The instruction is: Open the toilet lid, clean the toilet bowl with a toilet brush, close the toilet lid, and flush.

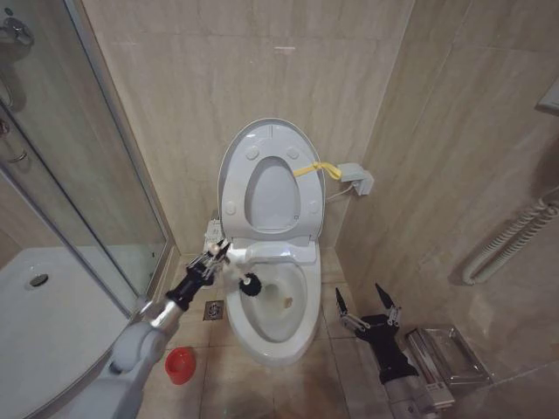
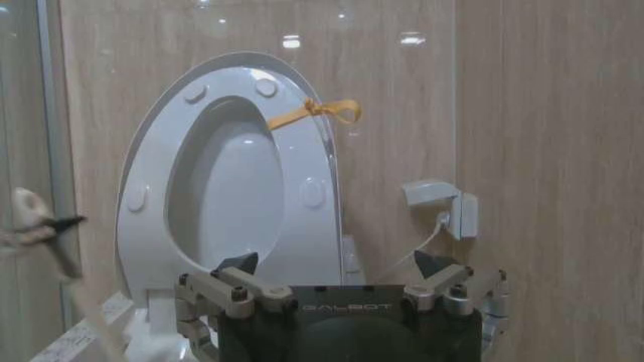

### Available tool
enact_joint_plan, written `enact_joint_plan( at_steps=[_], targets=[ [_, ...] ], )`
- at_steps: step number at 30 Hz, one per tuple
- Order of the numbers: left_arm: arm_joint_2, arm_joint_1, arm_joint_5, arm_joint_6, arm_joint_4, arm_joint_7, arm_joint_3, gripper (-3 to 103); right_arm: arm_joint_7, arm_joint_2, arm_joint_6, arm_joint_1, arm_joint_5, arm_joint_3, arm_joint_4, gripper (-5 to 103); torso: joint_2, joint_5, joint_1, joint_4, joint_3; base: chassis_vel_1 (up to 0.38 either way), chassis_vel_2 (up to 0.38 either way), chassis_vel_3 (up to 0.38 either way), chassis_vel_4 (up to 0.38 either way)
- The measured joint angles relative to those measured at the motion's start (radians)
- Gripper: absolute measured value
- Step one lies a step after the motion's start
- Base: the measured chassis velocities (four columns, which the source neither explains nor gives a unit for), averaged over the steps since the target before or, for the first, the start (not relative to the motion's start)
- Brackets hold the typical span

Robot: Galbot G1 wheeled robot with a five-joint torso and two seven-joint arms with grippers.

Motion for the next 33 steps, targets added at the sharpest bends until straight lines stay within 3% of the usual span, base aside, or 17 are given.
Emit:
enact_joint_plan(
  at_steps=[7, 17, 25, 33],
  targets=[
    [-0.040, -0.168, 0.008, -0.061, 0.238, 0.005, 0.146, 22, 0.000, 0.000, 0.000, 0.000, 0.000, 0.000, 0.000, 100, 0.000, 0.0001, 0.000, 0.0003, 0.000, 0.000, 0.000, 0.000, 0.000],
    [-0.093, -0.261, 0.057, -0.110, 0.441, 0.004, 0.296, 22, 0.000, 0.000, 0.000, 0.000, 0.000, 0.000, 0.000, 100, 0.000, 0.0000, 0.000, 0.0002, 0.000, 0.000, 0.000, 0.000, 0.000],
    [-0.124, -0.295, 0.171, -0.195, 0.573, 0.021, 0.325, 22, 0.000, 0.000, 0.000, 0.000, 0.000, 0.000, 0.000, 100, 0.000, 0.0000, 0.000, 0.0002, 0.000, 0.000, 0.000, 0.000, 0.000],
    [-0.160, -0.327, 0.247, -0.245, 0.690, 0.008, 0.309, 22, 0.000, 0.000, 0.000, 0.000, 0.000, 0.000, 0.000, 100, 0.000, 0.0000, 0.000, 0.0004, 0.000, 0.000, 0.000, 0.000, 0.000]
  ],
)
